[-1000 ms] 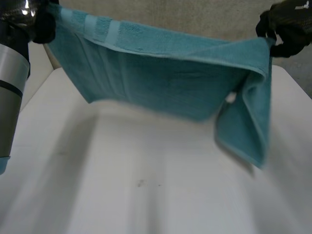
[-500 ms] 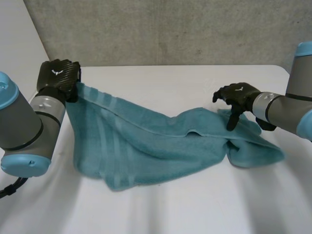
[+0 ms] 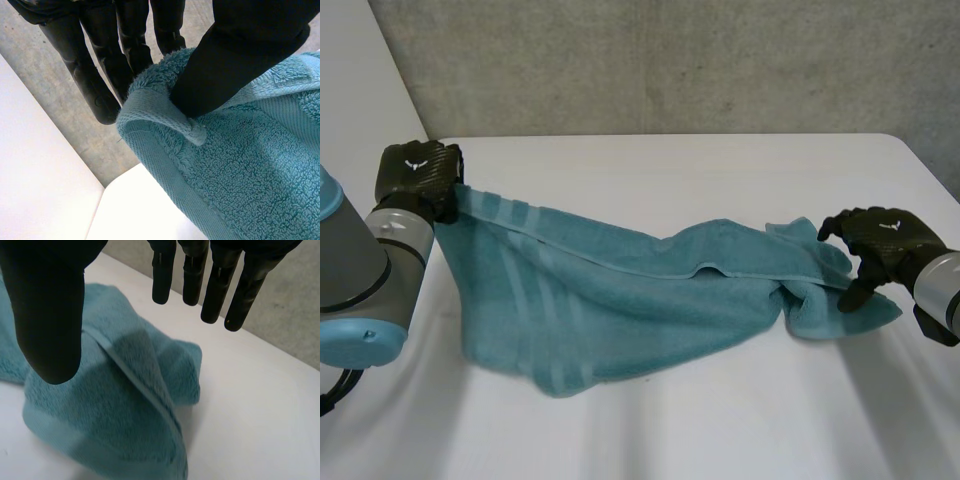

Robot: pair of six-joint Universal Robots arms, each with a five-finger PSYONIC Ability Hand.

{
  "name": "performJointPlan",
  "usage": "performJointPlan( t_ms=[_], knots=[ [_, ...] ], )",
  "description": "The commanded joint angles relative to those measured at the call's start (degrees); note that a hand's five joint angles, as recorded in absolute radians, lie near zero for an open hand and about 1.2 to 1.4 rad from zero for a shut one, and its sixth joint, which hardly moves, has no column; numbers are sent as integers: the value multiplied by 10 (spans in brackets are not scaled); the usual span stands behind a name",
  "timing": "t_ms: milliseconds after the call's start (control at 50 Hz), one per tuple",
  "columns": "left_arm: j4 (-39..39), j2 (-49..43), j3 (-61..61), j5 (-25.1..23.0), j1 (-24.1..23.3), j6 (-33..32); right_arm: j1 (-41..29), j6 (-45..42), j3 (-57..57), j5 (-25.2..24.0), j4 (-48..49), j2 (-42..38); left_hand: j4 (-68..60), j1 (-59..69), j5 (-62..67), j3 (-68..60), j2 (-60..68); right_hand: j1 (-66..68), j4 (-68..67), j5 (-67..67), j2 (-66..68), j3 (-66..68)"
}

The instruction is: Fold the laundry

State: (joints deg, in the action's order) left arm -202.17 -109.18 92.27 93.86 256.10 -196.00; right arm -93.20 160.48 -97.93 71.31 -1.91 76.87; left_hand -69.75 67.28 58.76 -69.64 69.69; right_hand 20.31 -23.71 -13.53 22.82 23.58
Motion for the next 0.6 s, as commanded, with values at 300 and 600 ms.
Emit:
performJointPlan(
  t_ms=[300,600],
  knots=[
    [-9,-36,-14,-3,-1,-8,3,-33,123,4,23,-142,-103,127,112,-104,103,597,-563,-565,572,564],
    [-56,-81,-357,2,-5,-135,-37,-72,585,82,100,-166,-103,127,112,-104,103,597,-563,-565,572,564]
  ],
)
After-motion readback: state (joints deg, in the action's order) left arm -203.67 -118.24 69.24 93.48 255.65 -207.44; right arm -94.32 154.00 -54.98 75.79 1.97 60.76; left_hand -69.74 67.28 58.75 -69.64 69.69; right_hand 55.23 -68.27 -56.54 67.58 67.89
